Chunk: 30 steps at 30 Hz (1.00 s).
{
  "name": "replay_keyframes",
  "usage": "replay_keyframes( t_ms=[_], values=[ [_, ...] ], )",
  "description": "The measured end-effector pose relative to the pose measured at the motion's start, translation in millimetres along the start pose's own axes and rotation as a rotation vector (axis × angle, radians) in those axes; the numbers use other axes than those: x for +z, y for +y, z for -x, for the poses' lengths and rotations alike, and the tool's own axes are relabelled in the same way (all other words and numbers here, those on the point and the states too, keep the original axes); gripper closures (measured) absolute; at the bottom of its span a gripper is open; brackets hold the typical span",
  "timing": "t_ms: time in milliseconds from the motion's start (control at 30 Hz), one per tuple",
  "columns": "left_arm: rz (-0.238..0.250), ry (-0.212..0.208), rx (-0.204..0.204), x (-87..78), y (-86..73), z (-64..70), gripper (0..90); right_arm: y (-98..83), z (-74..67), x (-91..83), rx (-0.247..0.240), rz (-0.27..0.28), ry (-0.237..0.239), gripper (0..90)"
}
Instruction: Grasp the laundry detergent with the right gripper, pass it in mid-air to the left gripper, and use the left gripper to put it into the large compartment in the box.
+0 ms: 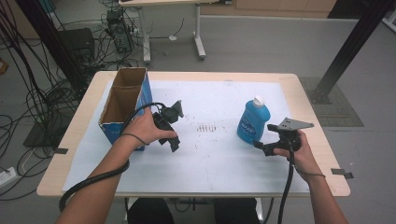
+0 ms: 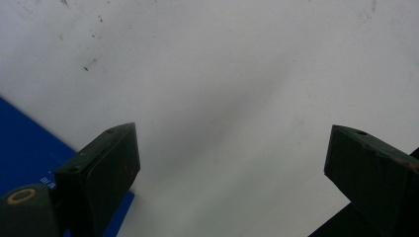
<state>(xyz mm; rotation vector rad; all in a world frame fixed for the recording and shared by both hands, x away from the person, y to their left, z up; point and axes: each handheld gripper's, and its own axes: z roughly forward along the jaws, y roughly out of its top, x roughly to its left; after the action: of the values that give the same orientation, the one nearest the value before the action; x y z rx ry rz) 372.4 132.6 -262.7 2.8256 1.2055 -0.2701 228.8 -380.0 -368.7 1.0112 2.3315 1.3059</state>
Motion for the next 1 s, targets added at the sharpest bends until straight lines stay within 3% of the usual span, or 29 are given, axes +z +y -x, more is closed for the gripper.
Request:
replay_keyframes(
  t_ms=[1000],
  values=[
    [-0.009, -0.005, 0.004, 4.1, 2.7, 0.5, 7.4, -7.6, 1.5, 6.1, 0.019, 0.038, 0.013, 3.0]
  ],
)
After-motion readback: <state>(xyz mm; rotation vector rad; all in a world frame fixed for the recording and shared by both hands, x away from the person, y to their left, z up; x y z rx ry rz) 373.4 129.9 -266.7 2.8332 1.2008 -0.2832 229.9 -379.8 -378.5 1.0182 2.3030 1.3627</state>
